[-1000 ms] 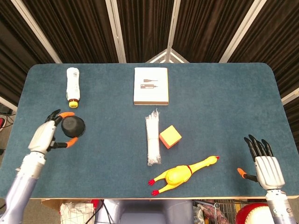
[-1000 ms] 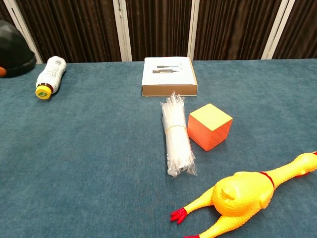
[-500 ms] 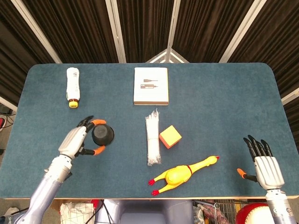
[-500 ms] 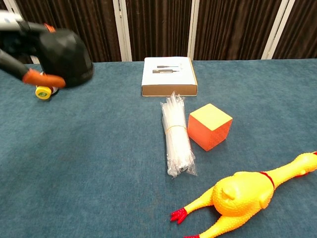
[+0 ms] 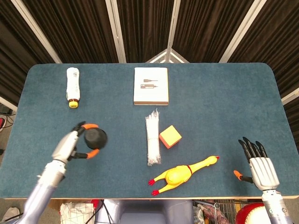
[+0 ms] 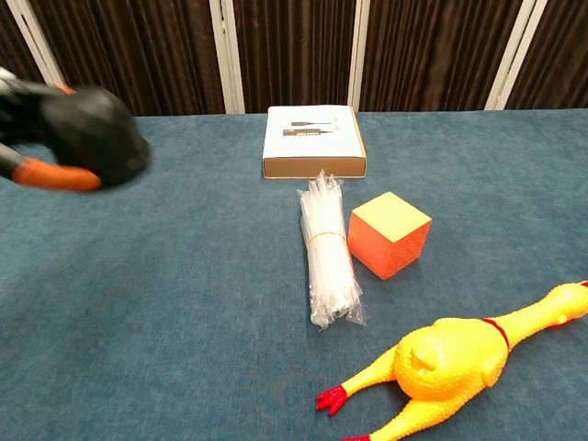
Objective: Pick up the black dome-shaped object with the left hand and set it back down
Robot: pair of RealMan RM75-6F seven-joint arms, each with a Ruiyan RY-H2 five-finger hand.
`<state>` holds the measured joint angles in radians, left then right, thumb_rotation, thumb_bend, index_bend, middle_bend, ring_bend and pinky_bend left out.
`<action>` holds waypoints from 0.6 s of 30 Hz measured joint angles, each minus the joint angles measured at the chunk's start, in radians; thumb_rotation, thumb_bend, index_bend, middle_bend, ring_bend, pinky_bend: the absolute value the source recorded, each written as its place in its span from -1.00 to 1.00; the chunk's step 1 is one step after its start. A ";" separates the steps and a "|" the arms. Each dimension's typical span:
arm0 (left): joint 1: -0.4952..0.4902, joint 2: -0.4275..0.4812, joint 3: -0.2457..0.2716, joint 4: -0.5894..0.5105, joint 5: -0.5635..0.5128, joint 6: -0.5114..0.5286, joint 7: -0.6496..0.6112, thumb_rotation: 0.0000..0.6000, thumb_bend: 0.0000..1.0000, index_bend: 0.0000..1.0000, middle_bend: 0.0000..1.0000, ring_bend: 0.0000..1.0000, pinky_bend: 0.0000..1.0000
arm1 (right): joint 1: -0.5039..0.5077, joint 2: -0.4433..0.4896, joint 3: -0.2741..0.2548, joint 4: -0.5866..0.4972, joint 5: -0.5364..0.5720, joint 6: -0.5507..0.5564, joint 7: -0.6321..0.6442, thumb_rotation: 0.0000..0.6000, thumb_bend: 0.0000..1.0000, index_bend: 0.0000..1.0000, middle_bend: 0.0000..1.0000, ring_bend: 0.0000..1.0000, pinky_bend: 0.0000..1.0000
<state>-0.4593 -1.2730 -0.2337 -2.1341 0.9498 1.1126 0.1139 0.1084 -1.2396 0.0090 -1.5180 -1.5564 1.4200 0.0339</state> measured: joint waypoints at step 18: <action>0.119 0.214 -0.047 -0.073 0.129 0.077 -0.222 1.00 0.22 -0.49 -0.21 -1.00 -1.00 | -0.006 0.019 0.004 -0.018 -0.004 0.023 0.020 1.00 -0.62 -0.96 -0.94 -0.75 -1.00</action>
<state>-0.3407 -1.0590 -0.2803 -2.2076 1.0789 1.1894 -0.1080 0.1025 -1.2209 0.0130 -1.5364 -1.5605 1.4433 0.0539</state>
